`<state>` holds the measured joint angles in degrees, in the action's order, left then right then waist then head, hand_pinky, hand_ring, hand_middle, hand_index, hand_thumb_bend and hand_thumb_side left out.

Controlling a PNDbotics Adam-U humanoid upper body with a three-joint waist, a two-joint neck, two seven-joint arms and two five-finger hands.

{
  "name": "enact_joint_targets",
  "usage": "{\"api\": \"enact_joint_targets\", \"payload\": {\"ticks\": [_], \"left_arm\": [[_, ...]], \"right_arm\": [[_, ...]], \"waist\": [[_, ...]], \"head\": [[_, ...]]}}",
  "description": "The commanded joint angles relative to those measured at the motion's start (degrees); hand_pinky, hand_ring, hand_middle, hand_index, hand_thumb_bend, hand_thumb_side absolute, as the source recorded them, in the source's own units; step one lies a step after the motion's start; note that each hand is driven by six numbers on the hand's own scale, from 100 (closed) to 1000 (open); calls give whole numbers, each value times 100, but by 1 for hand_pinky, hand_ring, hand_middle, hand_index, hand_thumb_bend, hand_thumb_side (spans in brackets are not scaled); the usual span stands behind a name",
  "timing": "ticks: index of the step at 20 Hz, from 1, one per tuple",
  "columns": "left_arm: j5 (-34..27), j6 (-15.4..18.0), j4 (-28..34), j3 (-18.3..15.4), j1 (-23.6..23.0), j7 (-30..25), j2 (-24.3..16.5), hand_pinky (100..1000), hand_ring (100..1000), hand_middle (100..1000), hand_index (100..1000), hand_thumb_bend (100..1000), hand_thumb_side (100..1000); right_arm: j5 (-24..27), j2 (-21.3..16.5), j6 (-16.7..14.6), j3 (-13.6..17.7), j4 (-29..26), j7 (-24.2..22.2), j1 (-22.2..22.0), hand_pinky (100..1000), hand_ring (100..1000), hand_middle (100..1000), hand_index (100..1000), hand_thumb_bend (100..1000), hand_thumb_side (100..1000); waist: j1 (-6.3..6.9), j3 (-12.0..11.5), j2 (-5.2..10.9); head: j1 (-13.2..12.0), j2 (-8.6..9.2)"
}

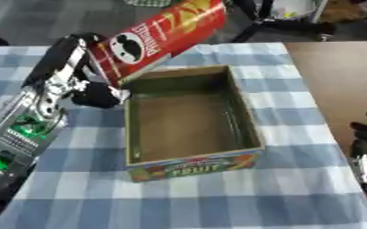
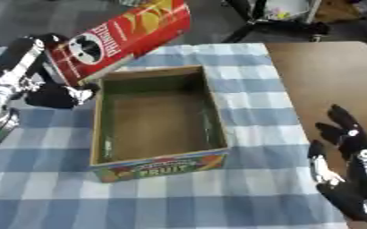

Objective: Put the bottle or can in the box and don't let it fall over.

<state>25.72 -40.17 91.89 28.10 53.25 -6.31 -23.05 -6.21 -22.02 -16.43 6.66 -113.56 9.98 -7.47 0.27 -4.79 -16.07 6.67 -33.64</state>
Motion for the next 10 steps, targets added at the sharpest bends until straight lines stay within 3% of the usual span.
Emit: {"api": "enact_joint_targets", "payload": {"ticks": [1,6,7,8,9,10], "left_arm": [[201,45,-121,77,145,-182,128,517,496,526,629,100,100],[507,183,-314,206,153,-457,332,677,643,626,748,100,100],[576,205,-331,223,149,-536,341,743,715,671,785,100,100],[656,231,-336,240,148,-626,341,797,770,724,825,134,199],[754,268,-330,253,150,-719,336,832,805,755,863,283,446],[866,311,-324,260,151,-811,329,838,811,760,869,304,474]], "right_arm": [[56,-171,29,33,-103,0,40,869,860,1000,935,100,493],[82,-184,36,33,-103,-5,62,869,860,1000,935,100,493],[84,-184,36,37,-103,-2,58,869,860,1000,935,100,493],[85,-183,37,44,-103,3,53,869,860,1000,935,100,494],[86,-182,40,48,-103,8,50,869,860,1000,935,100,495],[88,-182,42,50,-103,11,50,869,860,1000,935,100,495]], "waist": [[69,6,204],[80,2,207],[81,-3,209],[84,-11,211],[87,-19,214],[89,-25,216]], "head": [[-43,22],[-71,-14],[-73,-23],[-74,-33],[-72,-42],[-70,-47]]}}
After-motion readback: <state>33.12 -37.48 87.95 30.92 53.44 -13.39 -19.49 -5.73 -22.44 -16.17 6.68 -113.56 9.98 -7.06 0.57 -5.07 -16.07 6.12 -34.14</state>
